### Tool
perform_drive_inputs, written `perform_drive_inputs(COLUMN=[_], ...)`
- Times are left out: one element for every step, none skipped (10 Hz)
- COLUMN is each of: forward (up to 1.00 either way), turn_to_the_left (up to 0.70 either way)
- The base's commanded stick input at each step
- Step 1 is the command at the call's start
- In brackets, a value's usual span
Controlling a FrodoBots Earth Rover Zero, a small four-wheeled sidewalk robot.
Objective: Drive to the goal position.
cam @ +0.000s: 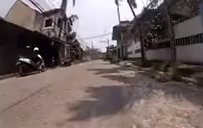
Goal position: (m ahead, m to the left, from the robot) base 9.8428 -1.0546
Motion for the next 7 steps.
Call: perform_drive_inputs(forward=[1.0, 1.0, 1.0, 1.0, 1.0, 1.0, 1.0], turn_to_the_left=[0.01, 0.01, 0.01, 0.01, 0.01, 0.01, 0.01])
